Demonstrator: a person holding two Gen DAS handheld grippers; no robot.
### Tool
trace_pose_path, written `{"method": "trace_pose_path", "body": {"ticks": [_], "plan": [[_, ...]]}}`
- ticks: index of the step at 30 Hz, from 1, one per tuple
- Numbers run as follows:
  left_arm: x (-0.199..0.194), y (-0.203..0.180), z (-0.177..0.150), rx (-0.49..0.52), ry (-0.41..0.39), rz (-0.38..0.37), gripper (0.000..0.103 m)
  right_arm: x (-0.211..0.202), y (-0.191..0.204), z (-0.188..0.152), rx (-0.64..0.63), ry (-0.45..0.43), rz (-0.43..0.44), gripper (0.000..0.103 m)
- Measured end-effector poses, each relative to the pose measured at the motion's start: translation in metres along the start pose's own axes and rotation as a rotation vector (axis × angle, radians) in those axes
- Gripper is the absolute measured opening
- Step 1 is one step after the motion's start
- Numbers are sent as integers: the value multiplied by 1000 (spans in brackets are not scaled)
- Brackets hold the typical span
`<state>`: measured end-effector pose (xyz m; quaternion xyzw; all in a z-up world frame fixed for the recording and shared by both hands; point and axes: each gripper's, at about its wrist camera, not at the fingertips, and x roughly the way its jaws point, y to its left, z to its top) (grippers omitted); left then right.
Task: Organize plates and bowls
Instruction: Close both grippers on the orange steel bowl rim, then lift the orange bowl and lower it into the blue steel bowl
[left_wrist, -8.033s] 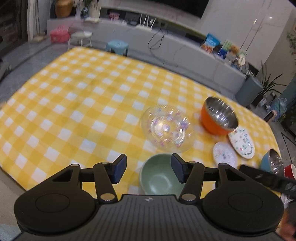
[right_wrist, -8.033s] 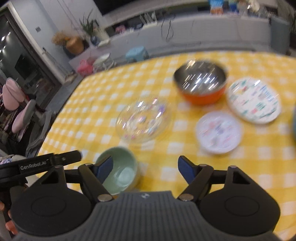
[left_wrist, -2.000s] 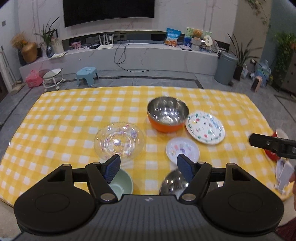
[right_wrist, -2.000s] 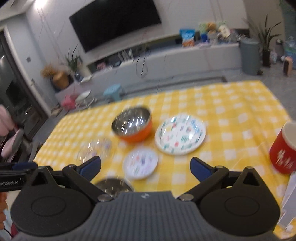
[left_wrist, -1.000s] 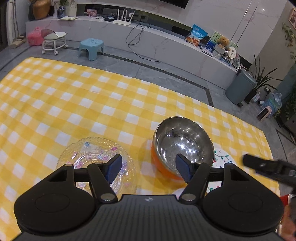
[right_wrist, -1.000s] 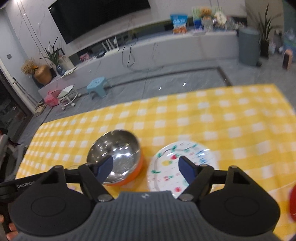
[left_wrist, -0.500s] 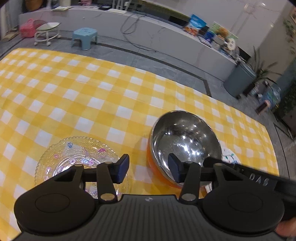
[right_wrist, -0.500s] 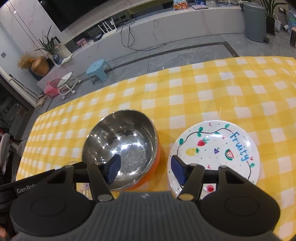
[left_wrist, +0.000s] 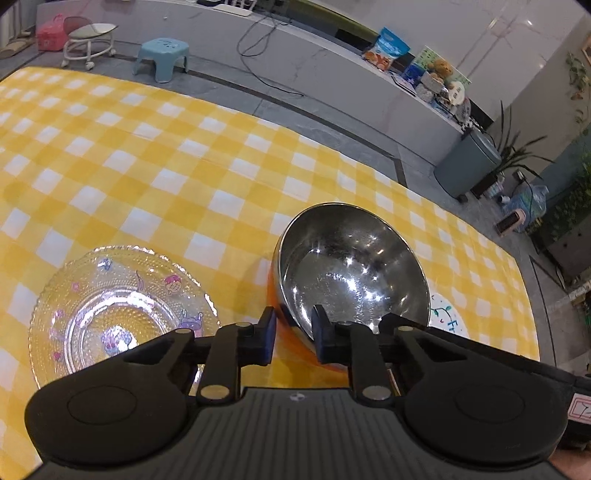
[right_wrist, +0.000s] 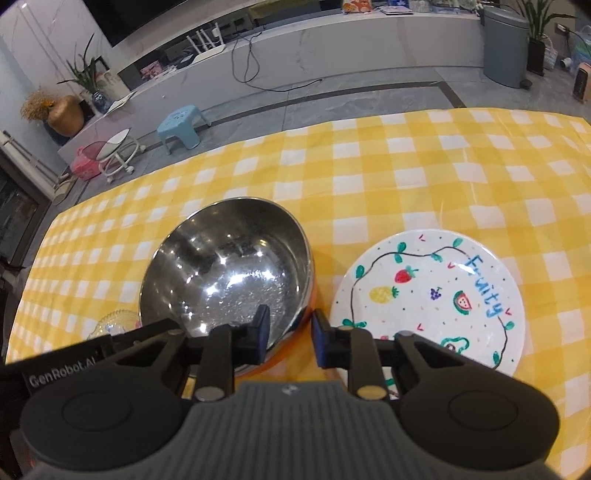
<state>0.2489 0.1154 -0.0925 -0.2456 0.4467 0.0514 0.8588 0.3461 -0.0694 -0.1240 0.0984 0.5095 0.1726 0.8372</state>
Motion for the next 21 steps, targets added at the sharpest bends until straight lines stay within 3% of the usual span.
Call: {"method": "trace_pose_path", "body": {"ticks": [8, 21], "plan": [[-16, -3, 2, 25, -33, 30, 15, -29, 5, -6, 14, -69, 35, 18], [-94, -42, -12, 170, -174, -51, 14, -137, 9, -31, -38, -254, 55, 17]]}}
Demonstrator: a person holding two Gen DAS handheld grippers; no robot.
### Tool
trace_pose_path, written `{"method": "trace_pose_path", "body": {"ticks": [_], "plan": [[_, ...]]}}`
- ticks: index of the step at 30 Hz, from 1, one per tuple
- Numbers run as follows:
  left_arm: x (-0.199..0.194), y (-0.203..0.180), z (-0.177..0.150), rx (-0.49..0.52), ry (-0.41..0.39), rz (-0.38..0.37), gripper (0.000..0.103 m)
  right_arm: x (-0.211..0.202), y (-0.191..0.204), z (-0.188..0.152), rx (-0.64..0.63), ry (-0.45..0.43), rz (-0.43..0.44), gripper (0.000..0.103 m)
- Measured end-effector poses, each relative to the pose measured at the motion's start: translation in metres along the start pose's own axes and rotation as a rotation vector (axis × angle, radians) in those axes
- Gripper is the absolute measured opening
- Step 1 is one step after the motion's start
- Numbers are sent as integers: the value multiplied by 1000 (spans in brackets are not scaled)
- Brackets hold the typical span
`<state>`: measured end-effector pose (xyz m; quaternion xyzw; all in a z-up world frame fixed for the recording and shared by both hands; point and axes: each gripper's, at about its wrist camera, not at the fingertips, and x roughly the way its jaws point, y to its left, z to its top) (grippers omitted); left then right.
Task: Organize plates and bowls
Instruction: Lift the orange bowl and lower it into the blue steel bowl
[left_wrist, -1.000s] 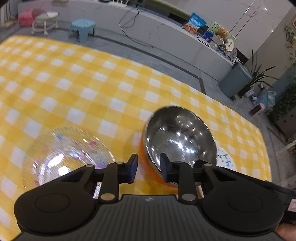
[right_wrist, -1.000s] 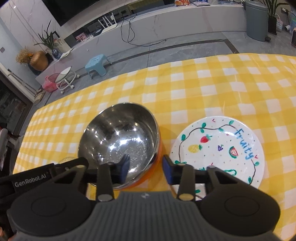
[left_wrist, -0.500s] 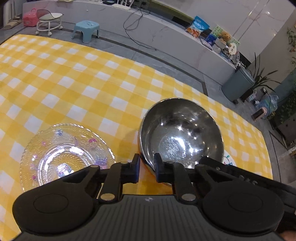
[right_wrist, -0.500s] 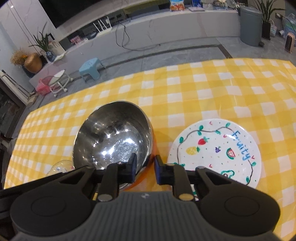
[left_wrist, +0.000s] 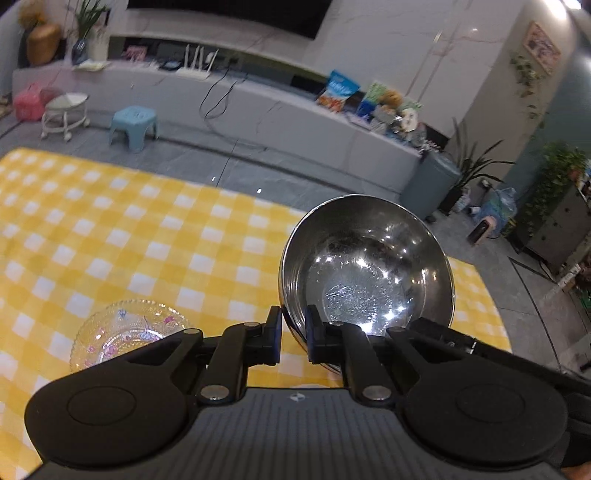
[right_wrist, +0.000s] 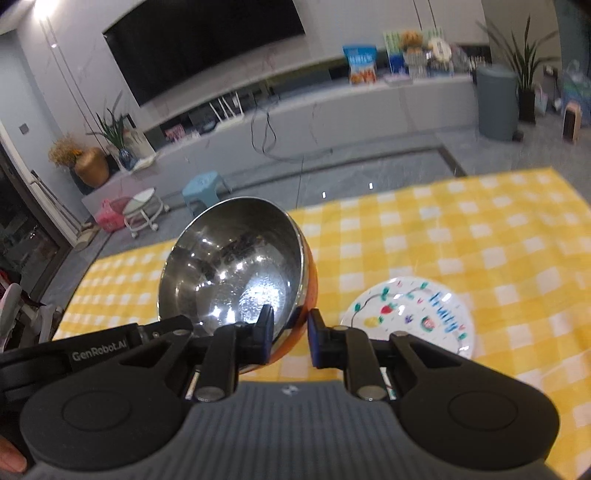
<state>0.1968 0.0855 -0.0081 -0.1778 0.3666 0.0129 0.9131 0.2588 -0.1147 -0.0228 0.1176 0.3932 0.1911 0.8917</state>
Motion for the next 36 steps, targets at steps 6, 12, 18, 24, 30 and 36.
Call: {"method": "trace_pose_path", "body": {"ticks": [6, 12, 18, 24, 30, 36], "plan": [[-30, -12, -4, 46, 75, 15, 15, -57, 2, -8, -22, -50, 49, 16], [-52, -21, -15, 71, 127, 5, 15, -105, 6, -30, -65, -90, 68, 16], [-70, -30, -43, 91, 147, 13, 15, -131, -11, -59, -19, -60, 86, 17], [-92, -35, -70, 96, 156, 14, 16, -149, -28, -87, 30, 2, 127, 17], [-111, -34, -90, 90, 146, 28, 17, -155, -31, -107, 39, 45, 170, 17], [-113, -18, -112, 56, 190, 15, 18, -156, -33, -127, 23, 100, 189, 17]]}}
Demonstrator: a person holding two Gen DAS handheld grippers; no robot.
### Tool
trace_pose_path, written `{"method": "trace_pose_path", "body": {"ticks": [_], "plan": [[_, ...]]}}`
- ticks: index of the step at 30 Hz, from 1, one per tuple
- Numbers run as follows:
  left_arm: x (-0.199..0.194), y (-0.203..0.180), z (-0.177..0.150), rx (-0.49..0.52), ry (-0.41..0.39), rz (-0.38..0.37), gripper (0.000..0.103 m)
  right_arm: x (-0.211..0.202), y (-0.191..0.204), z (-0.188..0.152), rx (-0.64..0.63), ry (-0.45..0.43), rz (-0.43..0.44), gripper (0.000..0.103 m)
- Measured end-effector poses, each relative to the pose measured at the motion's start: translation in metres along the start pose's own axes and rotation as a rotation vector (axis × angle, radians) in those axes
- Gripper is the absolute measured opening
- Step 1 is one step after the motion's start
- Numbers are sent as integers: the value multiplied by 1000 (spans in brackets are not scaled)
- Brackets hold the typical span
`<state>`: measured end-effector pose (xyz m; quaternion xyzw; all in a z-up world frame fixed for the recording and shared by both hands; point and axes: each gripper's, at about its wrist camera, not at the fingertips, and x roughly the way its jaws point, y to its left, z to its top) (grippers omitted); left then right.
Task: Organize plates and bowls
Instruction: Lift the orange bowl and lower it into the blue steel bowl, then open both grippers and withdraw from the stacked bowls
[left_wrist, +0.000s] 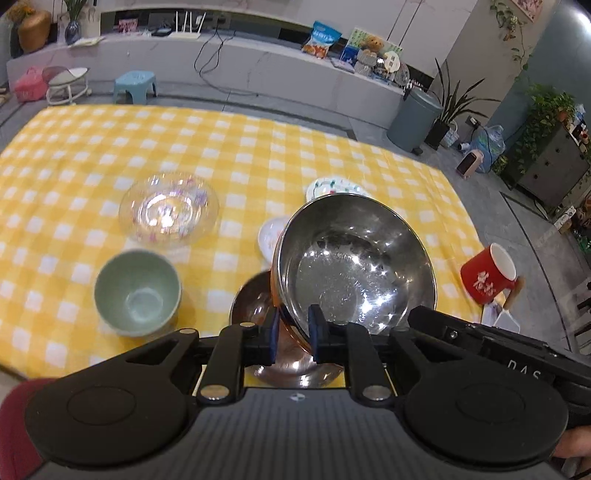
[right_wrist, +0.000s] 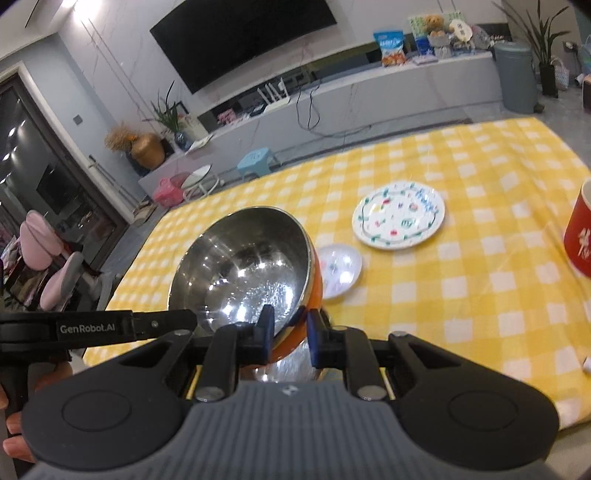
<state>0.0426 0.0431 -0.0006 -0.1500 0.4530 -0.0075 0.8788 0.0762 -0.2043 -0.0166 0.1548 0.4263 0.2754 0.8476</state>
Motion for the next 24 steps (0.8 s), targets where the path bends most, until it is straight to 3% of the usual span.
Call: {"method": "trace_pose_path", "body": {"ticks": [13, 18, 21, 24], "plan": [[30, 25, -15, -13, 82, 8, 20, 43, -5, -24, -1, 121, -21, 18], [34, 26, -18, -10, 93, -34, 25, 49, -5, -25, 4, 126, 1, 18], [32, 23, -21, 22, 71, -8, 25, 44, 0, -23, -39, 81, -45, 35], [27, 21, -21, 31, 16, 26, 25, 41, 3, -24, -90, 47, -80, 35]]}}
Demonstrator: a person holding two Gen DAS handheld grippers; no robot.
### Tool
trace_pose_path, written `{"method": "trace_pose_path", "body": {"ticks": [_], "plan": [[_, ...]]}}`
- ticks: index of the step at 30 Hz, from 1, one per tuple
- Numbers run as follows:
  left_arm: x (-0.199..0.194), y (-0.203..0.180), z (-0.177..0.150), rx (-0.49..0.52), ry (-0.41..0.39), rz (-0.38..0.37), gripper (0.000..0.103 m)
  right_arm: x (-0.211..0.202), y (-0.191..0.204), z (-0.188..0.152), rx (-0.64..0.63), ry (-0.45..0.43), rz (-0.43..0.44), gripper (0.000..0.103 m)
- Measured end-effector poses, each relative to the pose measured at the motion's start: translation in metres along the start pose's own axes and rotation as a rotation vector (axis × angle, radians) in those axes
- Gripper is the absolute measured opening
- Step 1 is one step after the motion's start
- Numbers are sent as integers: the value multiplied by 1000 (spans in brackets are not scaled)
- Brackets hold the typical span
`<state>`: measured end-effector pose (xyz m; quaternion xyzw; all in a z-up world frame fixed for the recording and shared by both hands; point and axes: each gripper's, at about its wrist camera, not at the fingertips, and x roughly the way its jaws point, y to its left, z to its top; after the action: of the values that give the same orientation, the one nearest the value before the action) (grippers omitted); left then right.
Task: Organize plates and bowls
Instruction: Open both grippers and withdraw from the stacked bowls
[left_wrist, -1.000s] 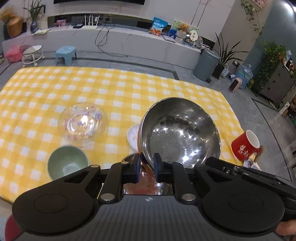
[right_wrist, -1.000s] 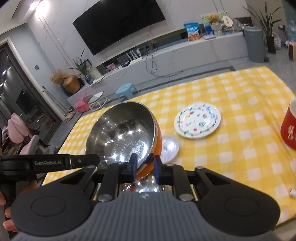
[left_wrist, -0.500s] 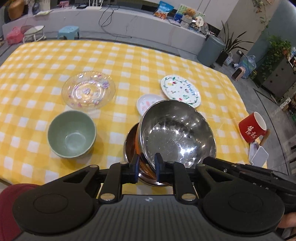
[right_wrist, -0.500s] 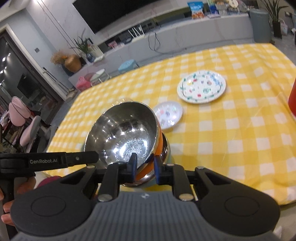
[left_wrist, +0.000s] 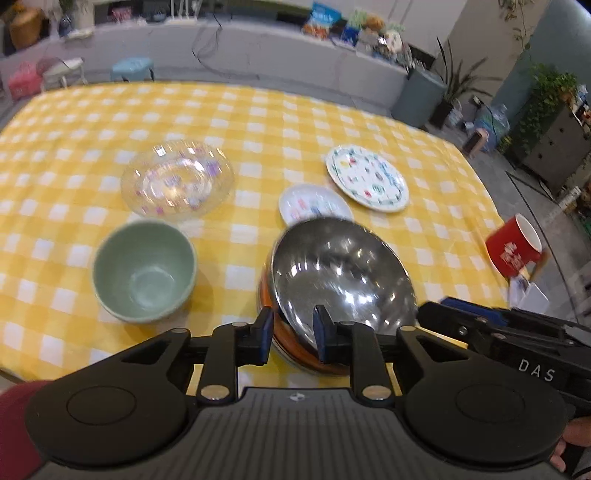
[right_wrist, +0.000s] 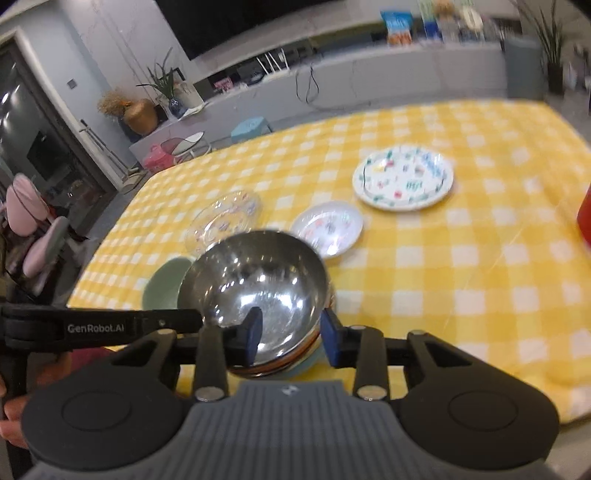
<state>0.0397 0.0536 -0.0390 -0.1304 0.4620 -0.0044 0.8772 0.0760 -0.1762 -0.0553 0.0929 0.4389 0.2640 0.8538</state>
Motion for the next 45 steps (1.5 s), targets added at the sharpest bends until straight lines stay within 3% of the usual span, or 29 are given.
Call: {"method": "trace_pose_path", "body": {"ticks": [4, 7, 13, 32, 37, 41, 45], "plan": [[-5, 2, 2, 23, -60, 105, 28, 10, -7, 0, -4, 0, -66, 40], [1, 8, 3, 21, -60, 149, 28, 20, -14, -1, 26, 25, -60, 41], [13, 24, 3, -17, -12, 88, 28, 25, -20, -3, 52, 34, -55, 44], [8, 26, 4, -47, -34, 62, 28, 23, -26, -4, 73, 7, -55, 44], [6, 24, 3, -8, -34, 62, 29, 22, -27, -2, 63, 5, -60, 45], [2, 26, 3, -21, -63, 53, 33, 16, -25, 0, 52, -7, -43, 49], [-11, 29, 5, -25, -131, 19, 54, 9, -17, 4, 0, -25, -54, 54]]}}
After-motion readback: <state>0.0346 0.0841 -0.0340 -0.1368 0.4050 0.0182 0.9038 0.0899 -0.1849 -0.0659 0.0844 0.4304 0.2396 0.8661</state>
